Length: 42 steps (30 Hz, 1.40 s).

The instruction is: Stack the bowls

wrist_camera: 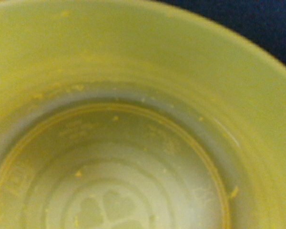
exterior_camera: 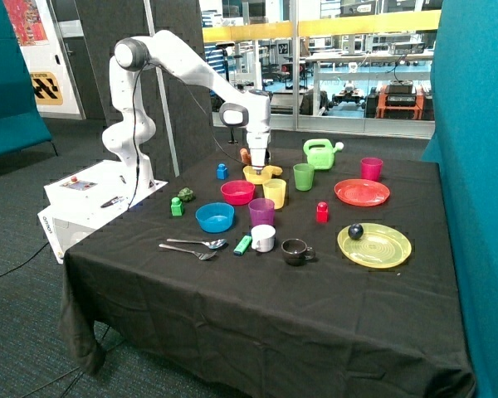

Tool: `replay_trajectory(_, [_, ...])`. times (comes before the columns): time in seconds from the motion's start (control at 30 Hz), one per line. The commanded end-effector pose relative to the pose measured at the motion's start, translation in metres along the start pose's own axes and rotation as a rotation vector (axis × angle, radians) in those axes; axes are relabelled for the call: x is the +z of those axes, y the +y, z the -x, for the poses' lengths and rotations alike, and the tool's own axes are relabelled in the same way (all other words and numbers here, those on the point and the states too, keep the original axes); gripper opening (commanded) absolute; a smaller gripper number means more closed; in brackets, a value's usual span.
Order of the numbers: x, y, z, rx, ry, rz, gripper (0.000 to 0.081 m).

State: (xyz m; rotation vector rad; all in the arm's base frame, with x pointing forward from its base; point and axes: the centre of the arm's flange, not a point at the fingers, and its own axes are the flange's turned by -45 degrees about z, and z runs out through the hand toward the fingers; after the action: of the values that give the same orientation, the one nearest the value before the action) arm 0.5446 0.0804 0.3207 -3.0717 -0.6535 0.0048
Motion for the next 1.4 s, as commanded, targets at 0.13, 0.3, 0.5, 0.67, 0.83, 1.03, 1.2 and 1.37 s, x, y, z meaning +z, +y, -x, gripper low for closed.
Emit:
replay_trajectory(0.13, [0.008, 0.004, 0.003, 0.002, 0.0027, 0.0017, 0.0314])
replay_trajectory(0.3, [0.009, 0.008, 0.002, 0.005, 0.0027, 0.0017, 0.0313])
replay_trajectory(0.5, [0.014, 0.015, 0.005, 0.019, 0.0028, 0.0017, 0.0309])
replay_trajectory(0.67, [0.020, 0.012, 0.009, 0.022, 0.0028, 0.0017, 0.0294])
replay_trajectory(0.83, [0.022, 0.008, 0.010, 0.034, 0.0028, 0.0017, 0.0094])
replay_trajectory(1.03, [0.020, 0.005, 0.008, 0.038, 0.0028, 0.0017, 0.0001])
replay_trajectory(1.2, [0.021, 0.004, 0.008, 0.040, 0.0028, 0.0017, 0.0000])
replay_trajectory(1.37, [0.020, 0.004, 0.009, 0.034, 0.0028, 0.0017, 0.0000])
